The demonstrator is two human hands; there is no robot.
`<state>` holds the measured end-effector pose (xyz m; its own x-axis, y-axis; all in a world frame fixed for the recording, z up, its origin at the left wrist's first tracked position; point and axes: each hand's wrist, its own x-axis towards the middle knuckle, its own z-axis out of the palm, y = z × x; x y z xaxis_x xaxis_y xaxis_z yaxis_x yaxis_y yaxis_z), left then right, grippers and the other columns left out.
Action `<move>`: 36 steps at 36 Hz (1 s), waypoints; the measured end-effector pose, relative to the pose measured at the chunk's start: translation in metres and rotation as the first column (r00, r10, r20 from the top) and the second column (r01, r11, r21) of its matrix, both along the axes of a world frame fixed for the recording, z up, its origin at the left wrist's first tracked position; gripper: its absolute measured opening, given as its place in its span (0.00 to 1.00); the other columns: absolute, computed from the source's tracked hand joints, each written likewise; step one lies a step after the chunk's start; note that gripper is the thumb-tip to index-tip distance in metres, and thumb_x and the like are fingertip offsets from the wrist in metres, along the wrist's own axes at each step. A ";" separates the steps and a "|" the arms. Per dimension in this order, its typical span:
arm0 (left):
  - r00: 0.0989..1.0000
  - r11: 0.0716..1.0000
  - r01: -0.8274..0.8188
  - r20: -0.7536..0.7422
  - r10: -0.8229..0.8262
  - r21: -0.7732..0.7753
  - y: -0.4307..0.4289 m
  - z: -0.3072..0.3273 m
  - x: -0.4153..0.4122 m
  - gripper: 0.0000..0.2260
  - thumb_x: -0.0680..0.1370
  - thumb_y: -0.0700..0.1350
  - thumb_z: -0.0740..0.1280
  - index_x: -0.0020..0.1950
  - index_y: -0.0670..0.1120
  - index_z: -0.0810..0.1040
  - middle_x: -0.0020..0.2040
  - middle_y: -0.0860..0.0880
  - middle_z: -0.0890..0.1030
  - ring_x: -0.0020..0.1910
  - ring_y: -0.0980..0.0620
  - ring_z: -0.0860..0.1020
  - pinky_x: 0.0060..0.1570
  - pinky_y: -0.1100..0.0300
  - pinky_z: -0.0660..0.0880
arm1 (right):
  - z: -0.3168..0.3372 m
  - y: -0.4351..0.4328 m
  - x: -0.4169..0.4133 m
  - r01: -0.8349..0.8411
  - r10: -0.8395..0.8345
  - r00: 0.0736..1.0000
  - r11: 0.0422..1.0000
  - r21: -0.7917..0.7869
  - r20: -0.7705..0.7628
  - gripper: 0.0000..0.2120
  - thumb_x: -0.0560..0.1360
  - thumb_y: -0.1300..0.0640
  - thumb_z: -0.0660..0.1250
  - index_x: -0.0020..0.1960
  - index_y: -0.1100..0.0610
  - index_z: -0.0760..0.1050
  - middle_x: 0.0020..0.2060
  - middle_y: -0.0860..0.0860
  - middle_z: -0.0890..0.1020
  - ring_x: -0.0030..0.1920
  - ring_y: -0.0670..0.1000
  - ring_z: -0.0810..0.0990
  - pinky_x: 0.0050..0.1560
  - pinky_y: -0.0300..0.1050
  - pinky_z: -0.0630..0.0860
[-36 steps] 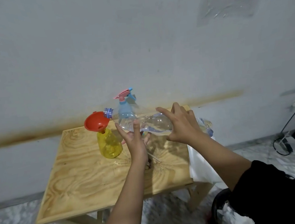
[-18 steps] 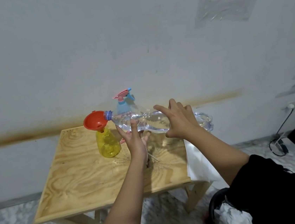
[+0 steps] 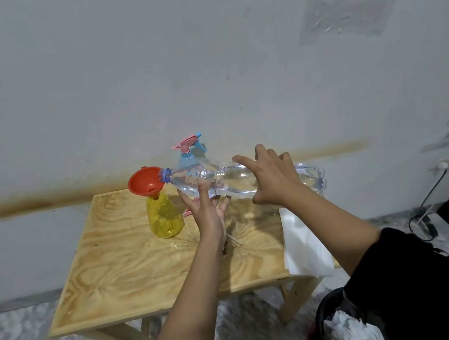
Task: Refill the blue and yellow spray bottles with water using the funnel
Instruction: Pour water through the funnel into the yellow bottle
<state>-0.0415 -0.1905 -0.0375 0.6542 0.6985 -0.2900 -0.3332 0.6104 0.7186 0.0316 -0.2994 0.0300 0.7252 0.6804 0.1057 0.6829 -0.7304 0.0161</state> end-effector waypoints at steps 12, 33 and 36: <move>1.000 0.999 -0.002 0.023 0.003 -0.043 -0.003 0.005 0.001 0.33 0.79 0.49 0.62 0.77 0.58 0.45 0.75 0.44 0.60 0.72 0.37 0.64 0.55 0.48 0.74 | 0.007 0.002 0.002 -0.007 0.007 1.000 1.000 -0.018 0.002 0.41 0.63 0.55 0.71 0.71 0.41 0.57 0.57 0.53 0.66 0.54 0.55 0.69 0.52 0.50 0.65; 0.999 0.999 0.019 0.040 -0.018 -0.032 -0.001 0.004 0.003 0.35 0.77 0.53 0.64 0.76 0.60 0.45 0.76 0.45 0.62 0.70 0.38 0.66 0.56 0.46 0.76 | 0.013 0.003 0.003 -0.009 0.011 0.999 0.999 -0.039 0.038 0.41 0.63 0.55 0.71 0.71 0.41 0.57 0.58 0.53 0.66 0.54 0.55 0.69 0.52 0.50 0.65; 0.999 0.999 0.030 0.031 -0.029 -0.017 0.001 0.004 0.003 0.36 0.76 0.55 0.65 0.76 0.61 0.45 0.74 0.45 0.65 0.70 0.39 0.68 0.54 0.48 0.77 | 0.013 0.004 0.003 -0.011 0.012 0.999 0.999 -0.040 0.042 0.41 0.63 0.54 0.71 0.71 0.41 0.57 0.58 0.53 0.66 0.54 0.55 0.69 0.52 0.50 0.65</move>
